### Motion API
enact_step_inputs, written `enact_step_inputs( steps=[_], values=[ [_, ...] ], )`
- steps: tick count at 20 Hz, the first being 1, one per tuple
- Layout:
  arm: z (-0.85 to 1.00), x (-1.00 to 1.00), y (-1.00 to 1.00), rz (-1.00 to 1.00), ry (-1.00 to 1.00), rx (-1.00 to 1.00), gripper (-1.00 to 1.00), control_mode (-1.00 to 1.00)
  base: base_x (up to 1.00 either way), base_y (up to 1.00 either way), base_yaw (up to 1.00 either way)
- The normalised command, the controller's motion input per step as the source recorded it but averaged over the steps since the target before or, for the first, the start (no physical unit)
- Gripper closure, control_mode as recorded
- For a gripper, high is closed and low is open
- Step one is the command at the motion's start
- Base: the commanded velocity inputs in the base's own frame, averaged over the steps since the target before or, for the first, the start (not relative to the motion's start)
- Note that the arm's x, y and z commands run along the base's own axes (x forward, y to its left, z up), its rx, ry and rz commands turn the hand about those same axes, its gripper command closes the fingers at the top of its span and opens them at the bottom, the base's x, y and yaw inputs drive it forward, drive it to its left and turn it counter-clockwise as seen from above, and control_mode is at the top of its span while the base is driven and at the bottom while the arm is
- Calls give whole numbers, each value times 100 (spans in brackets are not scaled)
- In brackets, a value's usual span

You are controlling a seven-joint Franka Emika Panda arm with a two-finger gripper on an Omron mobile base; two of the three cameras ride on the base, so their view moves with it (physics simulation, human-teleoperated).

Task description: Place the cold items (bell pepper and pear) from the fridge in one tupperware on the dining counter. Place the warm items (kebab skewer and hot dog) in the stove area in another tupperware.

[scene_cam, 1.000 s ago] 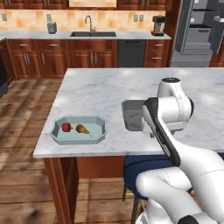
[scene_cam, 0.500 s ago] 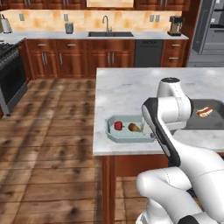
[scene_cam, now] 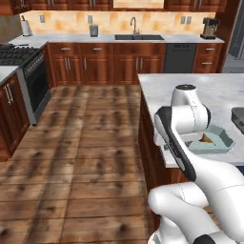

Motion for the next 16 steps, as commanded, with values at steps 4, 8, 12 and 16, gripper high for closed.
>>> enact_step_inputs(
  steps=[4,8,12,16],
  values=[
    [0,0,0,0,0,0,-100,100,0,100,0],
    [0,0,0,0,0,0,-100,100,0,100,0],
    [0,0,0,0,0,0,-100,100,36,100,-19],
    [0,0,0,0,0,0,-100,100,97,91,-35]
  ],
)
